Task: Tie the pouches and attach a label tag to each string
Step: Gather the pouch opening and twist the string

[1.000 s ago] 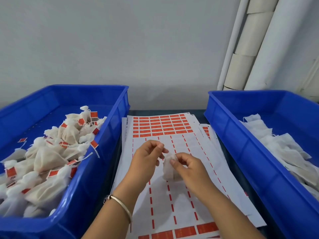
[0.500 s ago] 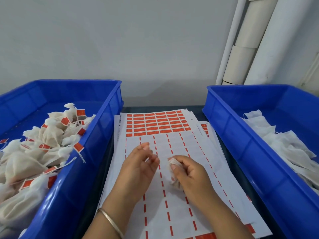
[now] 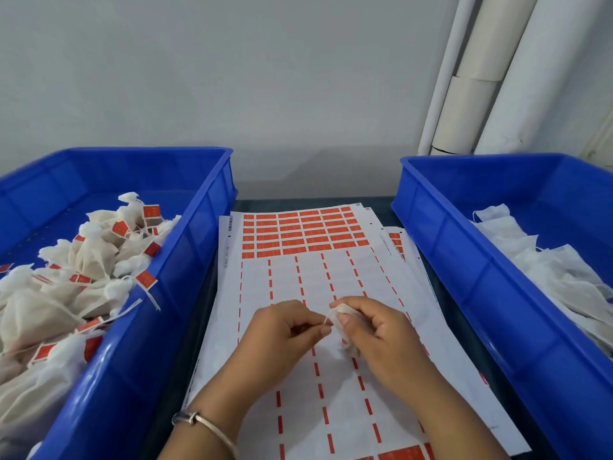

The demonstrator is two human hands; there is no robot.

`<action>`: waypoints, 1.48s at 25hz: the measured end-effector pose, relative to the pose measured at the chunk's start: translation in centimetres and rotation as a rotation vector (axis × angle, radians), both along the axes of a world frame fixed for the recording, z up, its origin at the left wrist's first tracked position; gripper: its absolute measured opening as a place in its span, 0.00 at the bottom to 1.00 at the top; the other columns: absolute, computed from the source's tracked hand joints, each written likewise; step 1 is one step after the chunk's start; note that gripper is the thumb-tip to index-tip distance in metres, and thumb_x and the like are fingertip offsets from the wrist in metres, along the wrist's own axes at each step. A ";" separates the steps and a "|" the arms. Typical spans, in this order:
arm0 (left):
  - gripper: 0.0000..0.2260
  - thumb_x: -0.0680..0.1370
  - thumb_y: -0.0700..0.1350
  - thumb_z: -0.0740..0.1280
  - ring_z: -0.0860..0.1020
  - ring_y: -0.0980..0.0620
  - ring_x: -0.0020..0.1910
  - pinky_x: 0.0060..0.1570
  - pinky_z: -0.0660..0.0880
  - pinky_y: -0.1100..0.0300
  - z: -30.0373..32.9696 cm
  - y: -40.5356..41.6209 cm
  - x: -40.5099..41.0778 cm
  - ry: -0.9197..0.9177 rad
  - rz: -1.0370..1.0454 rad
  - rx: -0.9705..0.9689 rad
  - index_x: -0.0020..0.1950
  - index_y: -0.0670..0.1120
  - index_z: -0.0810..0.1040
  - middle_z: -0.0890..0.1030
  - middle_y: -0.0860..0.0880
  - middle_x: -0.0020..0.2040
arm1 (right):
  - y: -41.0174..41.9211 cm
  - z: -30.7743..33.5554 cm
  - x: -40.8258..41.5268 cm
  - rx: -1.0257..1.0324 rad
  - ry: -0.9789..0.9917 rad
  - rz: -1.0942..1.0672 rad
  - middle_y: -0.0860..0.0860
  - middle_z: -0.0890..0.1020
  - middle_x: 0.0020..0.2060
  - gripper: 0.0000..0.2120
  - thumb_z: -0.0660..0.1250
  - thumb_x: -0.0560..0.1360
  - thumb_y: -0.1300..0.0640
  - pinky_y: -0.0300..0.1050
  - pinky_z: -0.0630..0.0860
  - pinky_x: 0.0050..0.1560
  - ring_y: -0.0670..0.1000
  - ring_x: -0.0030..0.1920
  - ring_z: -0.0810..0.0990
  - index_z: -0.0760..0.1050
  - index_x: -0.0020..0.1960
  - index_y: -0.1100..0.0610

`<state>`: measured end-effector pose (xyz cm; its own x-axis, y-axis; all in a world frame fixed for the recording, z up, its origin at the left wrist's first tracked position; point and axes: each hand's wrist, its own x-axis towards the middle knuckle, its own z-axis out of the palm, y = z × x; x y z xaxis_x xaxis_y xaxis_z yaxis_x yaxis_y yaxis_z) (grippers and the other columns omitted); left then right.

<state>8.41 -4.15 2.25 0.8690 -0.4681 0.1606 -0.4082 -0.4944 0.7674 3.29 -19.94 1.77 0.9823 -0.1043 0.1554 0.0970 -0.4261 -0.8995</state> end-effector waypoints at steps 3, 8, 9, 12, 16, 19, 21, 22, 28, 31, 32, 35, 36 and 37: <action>0.05 0.74 0.49 0.68 0.75 0.65 0.46 0.44 0.72 0.74 0.0 0.5 0.4 -0.075 0.044 -0.080 0.45 0.60 0.79 0.77 0.61 0.43 | -0.1 0.1 -0.1 -0.019 -0.002 0.032 0.16 0.69 0.48 0.11 0.58 0.68 0.35 0.15 0.64 0.45 0.19 0.53 0.64 0.69 0.51 0.27; 0.11 0.77 0.45 0.64 0.76 0.68 0.43 0.40 0.70 0.78 0.1 0.6 0.2 -0.104 0.105 -0.113 0.41 0.62 0.73 0.78 0.65 0.36 | 0.1 -0.2 0.0 -0.143 0.020 0.056 0.16 0.72 0.41 0.06 0.60 0.68 0.33 0.19 0.68 0.38 0.21 0.47 0.70 0.73 0.43 0.30; 0.11 0.76 0.45 0.64 0.76 0.68 0.42 0.38 0.70 0.78 0.1 0.6 0.2 -0.128 0.142 -0.124 0.41 0.63 0.72 0.78 0.66 0.36 | 0.1 -0.2 0.0 -0.140 0.032 0.058 0.21 0.75 0.38 0.05 0.60 0.71 0.36 0.23 0.70 0.37 0.26 0.46 0.74 0.74 0.41 0.33; 0.10 0.76 0.47 0.63 0.77 0.64 0.42 0.36 0.70 0.75 0.4 0.7 0.3 -0.178 0.313 -0.192 0.39 0.63 0.72 0.77 0.68 0.37 | -0.1 -0.1 0.1 -0.092 0.106 0.106 0.31 0.79 0.37 0.10 0.62 0.76 0.44 0.27 0.73 0.37 0.35 0.43 0.78 0.76 0.38 0.41; 0.10 0.76 0.46 0.64 0.77 0.62 0.43 0.38 0.72 0.72 0.5 0.7 0.8 -0.103 0.505 -0.339 0.39 0.61 0.74 0.78 0.66 0.38 | -0.5 0.3 -0.2 -0.073 0.351 0.173 0.41 0.81 0.41 0.07 0.70 0.72 0.45 0.31 0.73 0.38 0.43 0.43 0.80 0.78 0.41 0.48; 0.06 0.76 0.47 0.66 0.77 0.62 0.41 0.30 0.71 0.76 0.2 0.6 1.0 -0.064 0.550 -0.339 0.42 0.59 0.77 0.77 0.68 0.36 | -1.3 1.0 -0.5 0.067 0.439 0.201 0.42 0.80 0.40 0.07 0.75 0.65 0.47 0.34 0.76 0.41 0.49 0.47 0.80 0.80 0.40 0.48; 0.04 0.75 0.48 0.67 0.77 0.64 0.38 0.27 0.68 0.77 -0.2 0.4 1.0 -0.051 0.563 -0.311 0.44 0.58 0.79 0.76 0.68 0.34 | -1.6 1.4 -0.7 0.137 0.473 0.264 0.41 0.81 0.38 0.07 0.75 0.61 0.46 0.37 0.78 0.44 0.49 0.47 0.82 0.82 0.38 0.44; 0.04 0.75 0.48 0.67 0.77 0.66 0.37 0.27 0.67 0.77 -0.4 0.3 1.1 -0.043 0.568 -0.298 0.45 0.58 0.79 0.77 0.68 0.34 | -1.7 1.5 -0.8 0.161 0.484 0.294 0.42 0.82 0.36 0.07 0.74 0.60 0.44 0.40 0.78 0.48 0.50 0.46 0.82 0.83 0.36 0.45; 0.06 0.74 0.50 0.69 0.79 0.63 0.37 0.34 0.71 0.74 -1.0 0.3 0.9 0.084 0.351 -0.132 0.38 0.60 0.77 0.80 0.63 0.34 | -2.3 0.6 0.2 0.961 0.232 0.150 0.56 0.84 0.41 0.08 0.70 0.71 0.53 0.46 0.79 0.46 0.51 0.38 0.82 0.84 0.42 0.56; 0.10 0.78 0.46 0.65 0.76 0.70 0.42 0.39 0.70 0.78 -0.9 -0.3 0.1 0.029 0.013 0.071 0.41 0.62 0.74 0.77 0.66 0.38 | -2.3 0.2 0.7 0.799 0.197 -0.141 0.49 0.85 0.46 0.11 0.69 0.67 0.47 0.42 0.78 0.43 0.48 0.41 0.83 0.84 0.46 0.48; 0.11 0.78 0.45 0.64 0.75 0.69 0.44 0.42 0.70 0.79 -0.9 -0.5 -0.1 -0.007 -0.067 0.110 0.42 0.63 0.73 0.76 0.67 0.40 | -1.9 0.1 0.7 0.564 0.222 -0.215 0.44 0.85 0.43 0.08 0.69 0.69 0.44 0.39 0.76 0.42 0.47 0.43 0.82 0.84 0.45 0.43; 0.13 0.78 0.46 0.65 0.71 0.66 0.53 0.52 0.67 0.76 -0.8 -0.8 -0.4 -0.133 -0.138 0.057 0.42 0.66 0.70 0.71 0.68 0.48 | -1.0 -0.3 0.5 0.057 0.235 -0.183 0.33 0.81 0.37 0.08 0.64 0.76 0.44 0.29 0.70 0.35 0.42 0.42 0.79 0.80 0.42 0.36; 0.13 0.77 0.46 0.65 0.68 0.68 0.56 0.54 0.64 0.78 -0.8 -0.7 -0.5 -0.171 -0.119 0.020 0.42 0.66 0.70 0.69 0.70 0.51 | -0.9 -0.6 0.4 0.010 0.235 -0.103 0.33 0.80 0.37 0.09 0.63 0.77 0.46 0.28 0.72 0.34 0.40 0.42 0.79 0.79 0.41 0.36; 0.14 0.77 0.46 0.65 0.65 0.72 0.58 0.54 0.61 0.80 -0.8 -0.7 -0.5 -0.206 -0.100 -0.005 0.42 0.67 0.69 0.67 0.71 0.53 | -0.8 -0.8 0.3 -0.014 0.235 -0.024 0.35 0.81 0.38 0.10 0.62 0.78 0.47 0.30 0.75 0.36 0.39 0.43 0.79 0.79 0.41 0.38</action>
<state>7.87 -4.83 1.48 0.7668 -0.5488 0.3329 -0.6035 -0.4400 0.6650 3.56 -20.70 0.92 0.9889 -0.1276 -0.0758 -0.1248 -0.4385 -0.8900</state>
